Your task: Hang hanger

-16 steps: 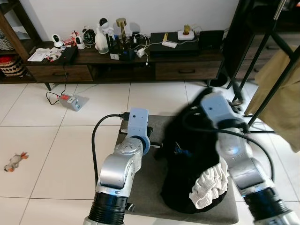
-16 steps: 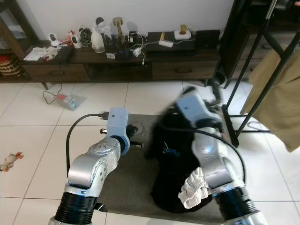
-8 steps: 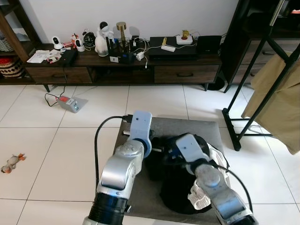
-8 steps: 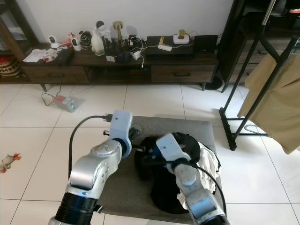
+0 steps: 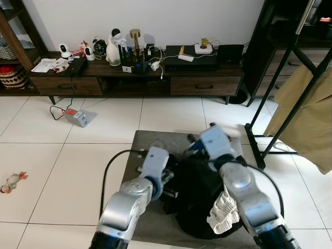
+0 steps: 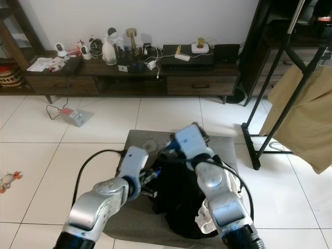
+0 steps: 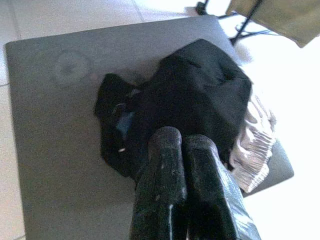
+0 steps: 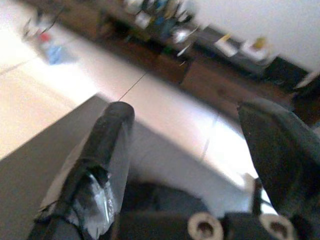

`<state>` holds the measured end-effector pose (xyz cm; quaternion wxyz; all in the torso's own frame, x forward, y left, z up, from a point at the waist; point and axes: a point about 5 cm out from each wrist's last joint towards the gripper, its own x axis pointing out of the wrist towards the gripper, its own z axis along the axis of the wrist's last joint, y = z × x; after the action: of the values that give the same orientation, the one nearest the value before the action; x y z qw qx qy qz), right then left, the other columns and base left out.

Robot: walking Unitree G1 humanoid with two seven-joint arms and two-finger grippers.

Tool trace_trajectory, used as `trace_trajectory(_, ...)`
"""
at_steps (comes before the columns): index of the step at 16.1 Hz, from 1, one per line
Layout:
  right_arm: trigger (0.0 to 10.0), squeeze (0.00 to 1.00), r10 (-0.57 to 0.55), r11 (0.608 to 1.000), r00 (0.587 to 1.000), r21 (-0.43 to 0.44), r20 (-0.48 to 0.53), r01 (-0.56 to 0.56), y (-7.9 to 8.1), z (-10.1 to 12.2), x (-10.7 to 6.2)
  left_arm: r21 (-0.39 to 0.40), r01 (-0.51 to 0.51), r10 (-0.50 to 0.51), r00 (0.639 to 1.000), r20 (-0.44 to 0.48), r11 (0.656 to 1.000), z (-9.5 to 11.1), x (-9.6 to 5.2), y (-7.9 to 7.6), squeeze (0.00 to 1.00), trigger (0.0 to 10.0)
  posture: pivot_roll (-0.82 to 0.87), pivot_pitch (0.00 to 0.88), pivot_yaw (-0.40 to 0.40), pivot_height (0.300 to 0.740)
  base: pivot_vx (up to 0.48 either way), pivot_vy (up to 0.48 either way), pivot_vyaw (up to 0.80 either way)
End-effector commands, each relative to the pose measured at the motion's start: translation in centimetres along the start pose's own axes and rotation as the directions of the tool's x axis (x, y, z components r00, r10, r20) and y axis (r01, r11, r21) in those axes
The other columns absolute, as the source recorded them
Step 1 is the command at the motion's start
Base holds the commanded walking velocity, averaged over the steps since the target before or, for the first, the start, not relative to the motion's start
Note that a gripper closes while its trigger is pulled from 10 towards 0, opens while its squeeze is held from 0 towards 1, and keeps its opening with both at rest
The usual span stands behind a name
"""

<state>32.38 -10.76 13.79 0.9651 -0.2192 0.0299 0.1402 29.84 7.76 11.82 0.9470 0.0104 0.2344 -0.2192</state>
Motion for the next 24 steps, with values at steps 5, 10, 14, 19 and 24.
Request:
trace_trajectory(5, 10.0, 0.0, 0.006, 0.983, 0.999, 0.184, -0.052, 0.004, 0.5, -4.3, -0.8, 0.026, -0.071, 0.06, 0.953, 0.298, 0.997, 1.6, -1.7, 1.9, 0.0, 10.0, 0.09, 0.134, -0.018, 0.74, 0.0, 0.0, 0.0)
trace_trajectory(10, 10.0, 0.0, -0.04, 0.902, 0.997, 0.427, -0.064, 0.064, 1.3, -5.3, -1.7, -0.016, -0.293, 0.275, 0.875, 0.399, 0.956, 1.0, -3.6, 6.0, 0.0, 10.0, 0.09, 0.155, -0.009, 0.74, 0.0, 0.0, 0.0)
trace_trajectory(14, 10.0, 0.0, -0.081, 0.886, 0.995, 0.453, -0.056, 0.097, 1.0, -5.5, -1.9, -0.017, -0.277, 0.258, 0.868, 0.424, 0.961, 1.2, -3.7, 6.0, 0.0, 10.0, 0.1, 0.165, 0.0, 0.74, 0.0, 0.0, 0.0)
trace_trajectory(19, 10.0, 0.0, -0.081, 0.886, 0.995, 0.453, -0.056, 0.097, 1.0, -5.5, -1.9, -0.017, -0.277, 0.258, 0.868, 0.424, 0.961, 1.2, -3.7, 6.0, 0.0, 10.0, 0.1, 0.165, 0.0, 0.74, 0.0, 0.0, 0.0)
trace_trajectory(24, 10.0, 0.0, -0.081, 0.886, 0.995, 0.453, -0.056, 0.097, 1.0, -5.5, -1.9, -0.017, -0.277, 0.258, 0.868, 0.424, 0.961, 1.2, -3.7, 6.0, 0.0, 10.0, 0.1, 0.165, 0.0, 0.74, 0.0, 0.0, 0.0)
